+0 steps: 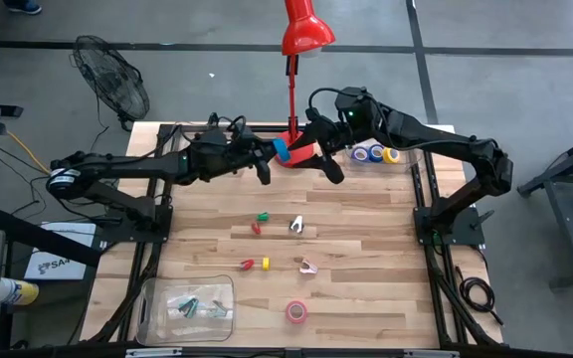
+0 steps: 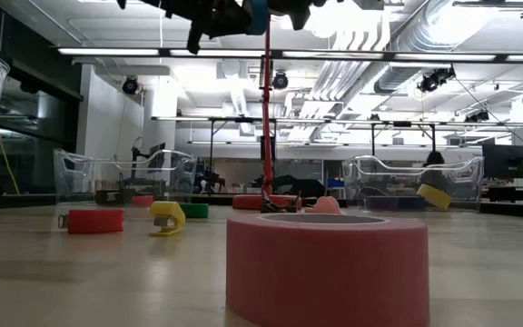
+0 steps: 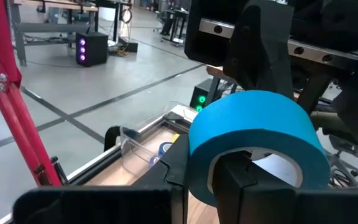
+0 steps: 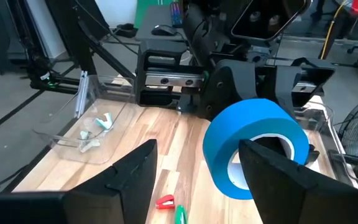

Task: Pick and place Stapler, Stapler remover, tape
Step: Put the light blue tape into the top left transparent bin

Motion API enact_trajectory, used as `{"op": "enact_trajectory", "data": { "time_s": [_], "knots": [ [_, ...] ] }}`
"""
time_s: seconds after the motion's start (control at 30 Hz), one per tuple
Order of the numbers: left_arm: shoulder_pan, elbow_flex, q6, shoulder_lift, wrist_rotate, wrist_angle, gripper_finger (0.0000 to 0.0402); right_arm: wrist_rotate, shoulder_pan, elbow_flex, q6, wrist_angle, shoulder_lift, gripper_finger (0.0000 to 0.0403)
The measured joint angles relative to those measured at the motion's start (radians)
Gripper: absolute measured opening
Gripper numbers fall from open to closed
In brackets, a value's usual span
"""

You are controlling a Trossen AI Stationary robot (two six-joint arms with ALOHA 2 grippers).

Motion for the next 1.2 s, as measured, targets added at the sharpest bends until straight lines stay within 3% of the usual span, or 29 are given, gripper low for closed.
{"op": "enact_trajectory", "data": {
  "time_s": [0.5, 0.7, 0.83, 1.2],
  "knots": [
    [0.0, 0.0, 0.026, 0.002, 0.021, 0.005, 0.0034, 0.011, -0.022, 0.001, 0.031, -0.021, 0.003, 0.0222],
    [-0.001, 0.002, 0.023, 0.004, 0.047, 0.006, 0.0034, 0.113, -0.021, -0.001, 0.05, -0.029, 0.009, 0.0222],
    [-0.001, 0.002, 0.023, 0.002, 0.047, 0.008, 0.0034, 0.114, -0.021, -0.001, 0.068, -0.029, 0.007, 0.0222],
    [-0.003, 0.002, 0.035, 0.001, -0.003, 0.003, 0.0034, -0.032, 0.006, -0.001, 0.057, -0.025, 0.007, 0.0205]
  ]
}}
